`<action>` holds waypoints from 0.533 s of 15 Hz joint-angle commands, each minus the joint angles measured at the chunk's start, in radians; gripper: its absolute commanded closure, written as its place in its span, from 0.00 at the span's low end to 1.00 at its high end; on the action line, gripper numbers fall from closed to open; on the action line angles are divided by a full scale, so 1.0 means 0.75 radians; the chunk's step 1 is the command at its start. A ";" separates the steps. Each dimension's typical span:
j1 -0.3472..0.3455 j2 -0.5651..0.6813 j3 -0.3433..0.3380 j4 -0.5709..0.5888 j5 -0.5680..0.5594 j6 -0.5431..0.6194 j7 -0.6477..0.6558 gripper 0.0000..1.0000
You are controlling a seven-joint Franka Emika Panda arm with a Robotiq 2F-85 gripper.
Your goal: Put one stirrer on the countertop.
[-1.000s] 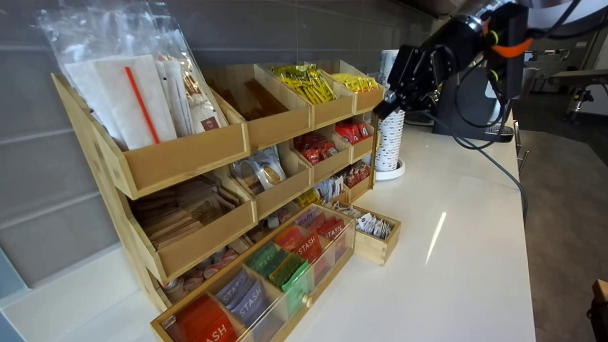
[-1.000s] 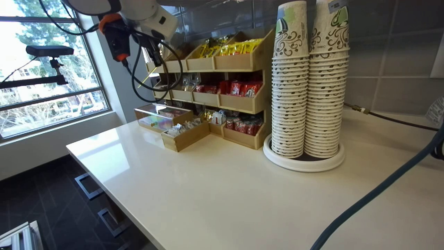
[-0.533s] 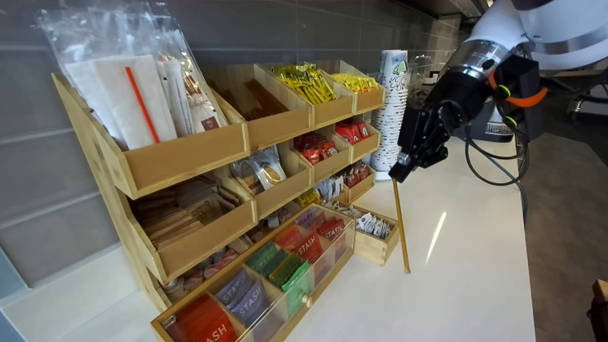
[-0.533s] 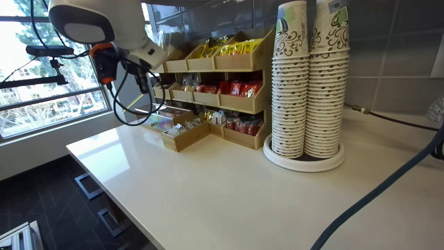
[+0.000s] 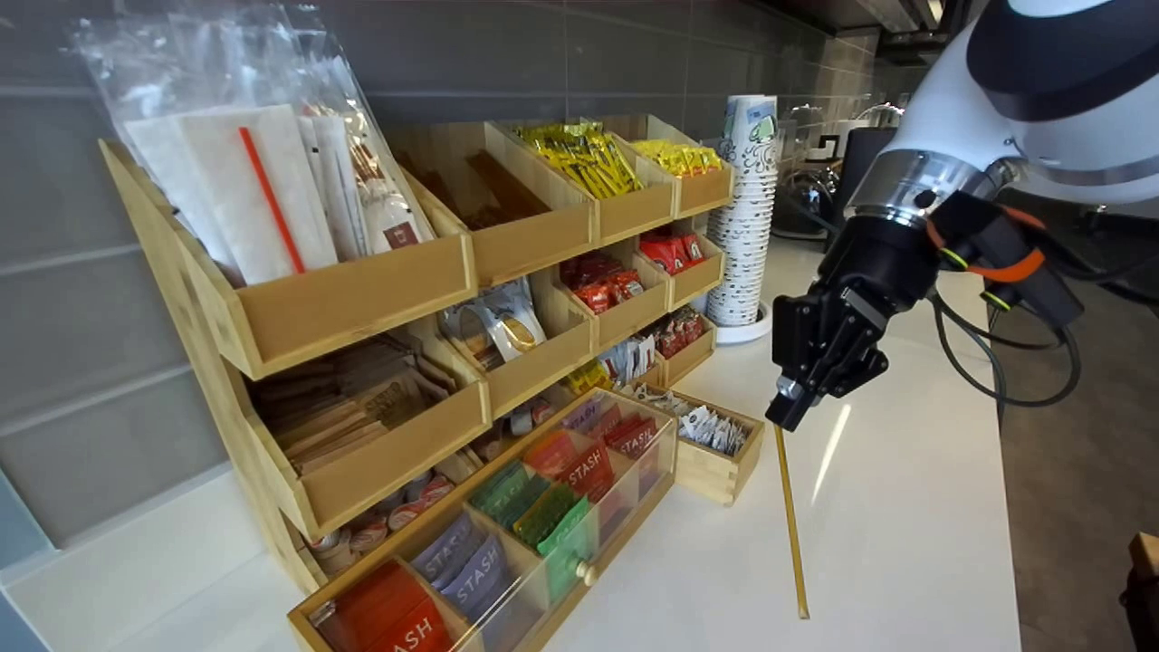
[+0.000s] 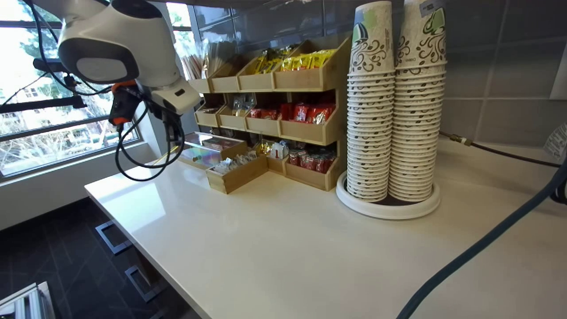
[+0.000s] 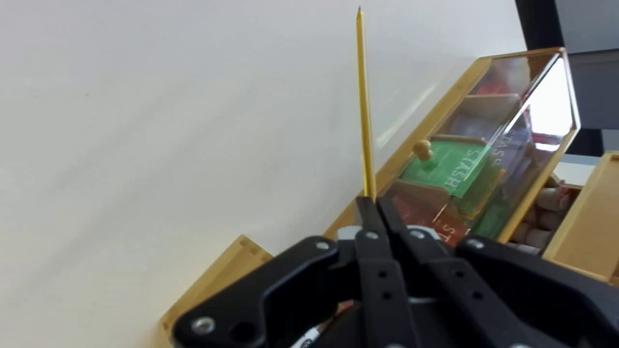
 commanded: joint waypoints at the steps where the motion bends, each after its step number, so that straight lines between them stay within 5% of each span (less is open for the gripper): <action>1: 0.005 0.019 0.017 -0.028 -0.113 0.035 0.192 0.99; 8: 0.014 0.073 0.007 -0.012 -0.227 -0.010 0.368 0.99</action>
